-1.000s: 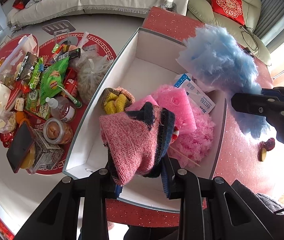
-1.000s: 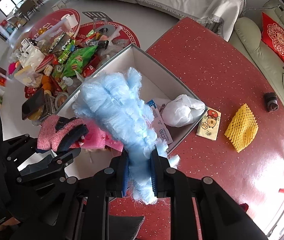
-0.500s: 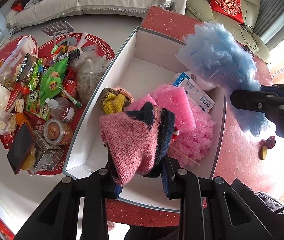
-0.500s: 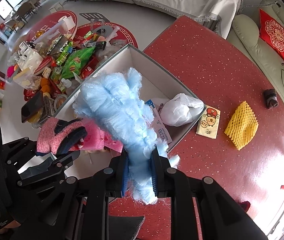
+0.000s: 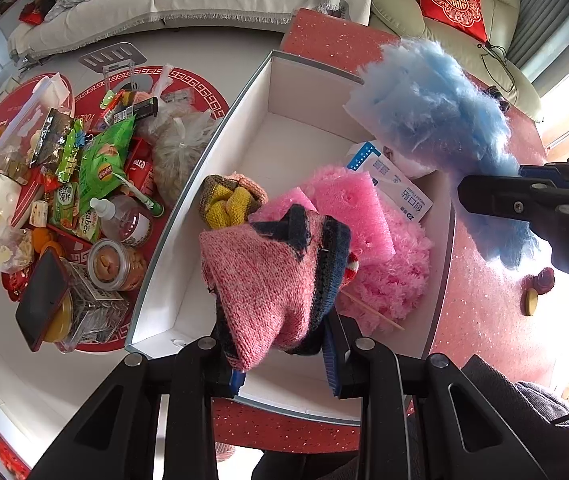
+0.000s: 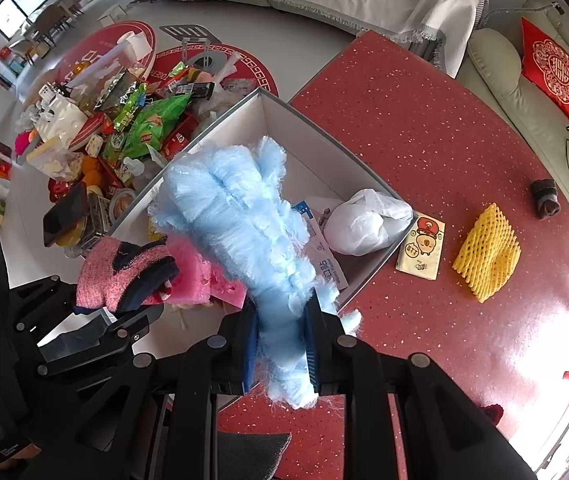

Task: Organize soft objects
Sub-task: 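Lift and carry the knitted sock and blue tuft with both tools over the box, then open both tools to release the sock and blue tuft into the box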

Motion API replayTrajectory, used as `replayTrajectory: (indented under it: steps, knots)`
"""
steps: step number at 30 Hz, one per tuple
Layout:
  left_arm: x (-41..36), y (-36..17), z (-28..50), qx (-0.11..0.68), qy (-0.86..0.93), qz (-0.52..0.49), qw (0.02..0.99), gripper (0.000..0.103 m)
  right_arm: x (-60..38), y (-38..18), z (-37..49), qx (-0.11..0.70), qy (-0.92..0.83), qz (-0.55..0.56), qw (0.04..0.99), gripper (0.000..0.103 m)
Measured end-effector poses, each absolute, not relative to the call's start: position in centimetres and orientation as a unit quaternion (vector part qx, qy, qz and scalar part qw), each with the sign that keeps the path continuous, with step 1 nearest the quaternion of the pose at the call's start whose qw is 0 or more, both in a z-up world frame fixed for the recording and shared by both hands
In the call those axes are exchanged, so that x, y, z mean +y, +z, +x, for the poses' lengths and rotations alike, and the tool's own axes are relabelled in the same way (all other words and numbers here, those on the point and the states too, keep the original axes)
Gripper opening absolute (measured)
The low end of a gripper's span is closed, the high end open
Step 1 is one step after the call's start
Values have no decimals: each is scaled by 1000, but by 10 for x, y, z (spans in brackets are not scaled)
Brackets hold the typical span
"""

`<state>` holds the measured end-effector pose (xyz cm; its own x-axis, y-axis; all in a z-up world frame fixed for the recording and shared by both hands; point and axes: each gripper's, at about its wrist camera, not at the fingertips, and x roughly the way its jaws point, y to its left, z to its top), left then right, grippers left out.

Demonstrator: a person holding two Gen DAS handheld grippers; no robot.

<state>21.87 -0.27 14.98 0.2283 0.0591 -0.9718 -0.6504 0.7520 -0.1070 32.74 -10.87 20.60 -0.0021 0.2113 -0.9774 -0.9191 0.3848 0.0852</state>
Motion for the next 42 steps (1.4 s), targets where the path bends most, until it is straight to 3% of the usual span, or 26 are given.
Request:
replayTrajectory:
  steps: [16,18,19,22,28,29,31,42]
  knots:
    - [-3,148,222,578,238,-257,737,33,-107,204,329,551,449,-321,625,23]
    - [-6,146,223,587,237,-254,732,55,-105,201,328,554,450,-320,623,23]
    - [-6,145,224,587,238,-252,731,65,-104,201,326,554,449,-322,623,28]
    - [-7,148,224,582,234,-248,738,65,-104,201,326,545,447,-325,630,52]
    - [-9,148,229,588,223,-247,737,67,-105,206,322,535,452,-324,636,54]
    - [-10,149,228,588,221,-246,738,82,-106,207,326,536,452,-323,636,54]
    - [-12,152,231,587,223,-239,741,95,-109,208,327,537,450,-318,639,54]
    - [-18,156,232,589,223,-231,742,95,-123,209,339,552,440,-291,646,54]
